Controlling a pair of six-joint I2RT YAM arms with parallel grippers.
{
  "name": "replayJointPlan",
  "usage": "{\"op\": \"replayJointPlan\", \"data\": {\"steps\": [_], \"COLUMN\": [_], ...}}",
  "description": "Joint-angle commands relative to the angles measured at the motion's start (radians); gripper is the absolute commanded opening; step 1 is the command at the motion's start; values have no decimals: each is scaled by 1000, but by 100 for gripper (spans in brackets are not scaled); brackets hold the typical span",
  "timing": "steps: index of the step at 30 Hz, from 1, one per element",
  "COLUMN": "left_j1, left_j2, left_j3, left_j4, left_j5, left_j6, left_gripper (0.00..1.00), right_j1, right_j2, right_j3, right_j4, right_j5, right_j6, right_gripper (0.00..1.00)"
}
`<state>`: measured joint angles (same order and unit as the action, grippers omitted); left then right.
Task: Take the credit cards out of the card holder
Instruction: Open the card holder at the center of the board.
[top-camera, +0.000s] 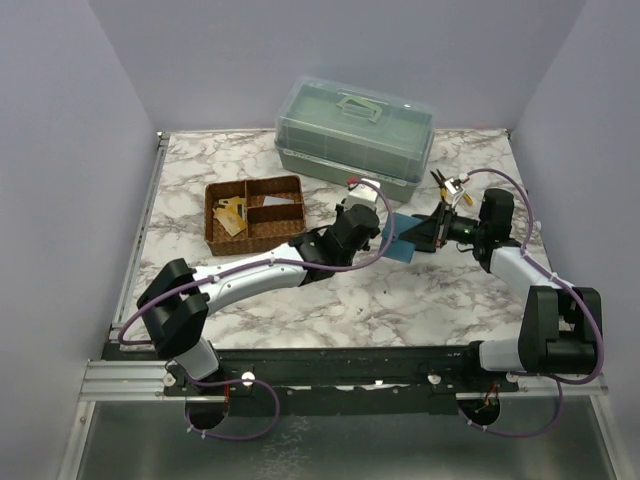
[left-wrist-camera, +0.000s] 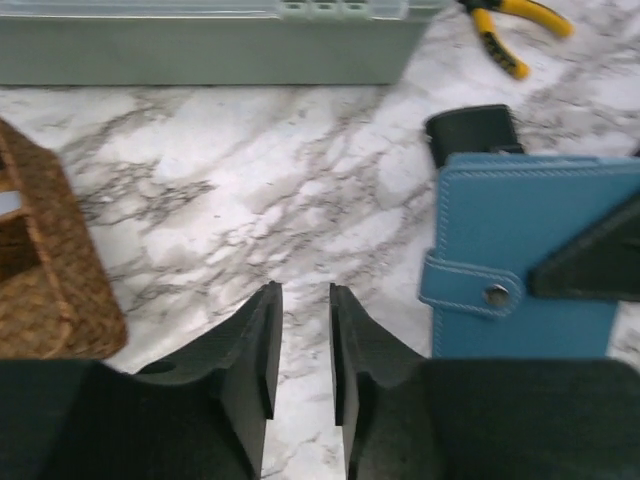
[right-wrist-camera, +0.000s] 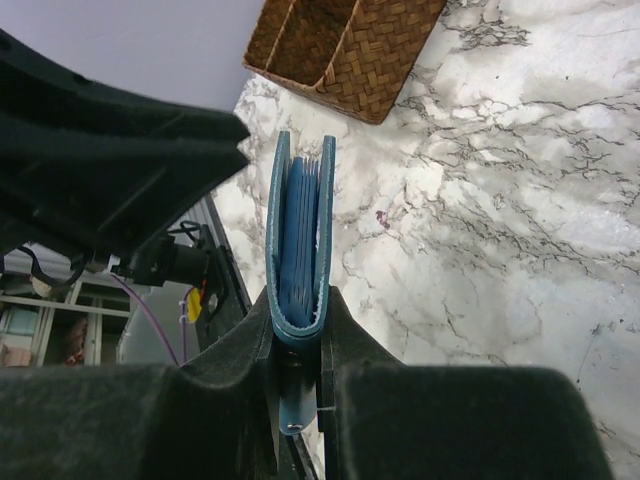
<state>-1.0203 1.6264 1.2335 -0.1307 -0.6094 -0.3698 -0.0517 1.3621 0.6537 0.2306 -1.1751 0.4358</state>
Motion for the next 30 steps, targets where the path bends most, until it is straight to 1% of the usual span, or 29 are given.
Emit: {"op": "replayJointPlan", "data": {"steps": [1,2,3,5,6,10,16,22,29,30], "left_j1": [-25,-26,-27,-28,-30,-33,-38,-56,-63,-63], "left_j2": [-62,-66,-67,-64,-63,-58,24,88,131,139], "left_j3": [-83,-99,-113,-124,-124,-117,-51,2,39,47], "left_j4": [170,191,204,215,217,259,264,265,235,220], "left_j5": [260,284,296,288,275,287,289,271,233,229], "left_j6": [121,137,149,163,164,175,201,276,266,263], "left_gripper": [36,41,43,50,60,66,65,60,56,54], "right_j1": [-3,-4,-4,-4,-4,-2,-2,-2,-2,-2], "right_j2": [0,2,2,3,3,6,34,76,81,82], "right_j3": [29,28,28,24,22,26,29,29,39,42], "right_j4": [-20,-18,-16,-16,-17,-49,-53,-30,-51,-55], "right_j5": [-25,-25,-22,-11,1,70,62,19,36,43], "right_j6": [-5,0,3,12,20,67,117,185,210,219], "right_gripper": [0,0,0,0,0,0,0,0,0,0]}}
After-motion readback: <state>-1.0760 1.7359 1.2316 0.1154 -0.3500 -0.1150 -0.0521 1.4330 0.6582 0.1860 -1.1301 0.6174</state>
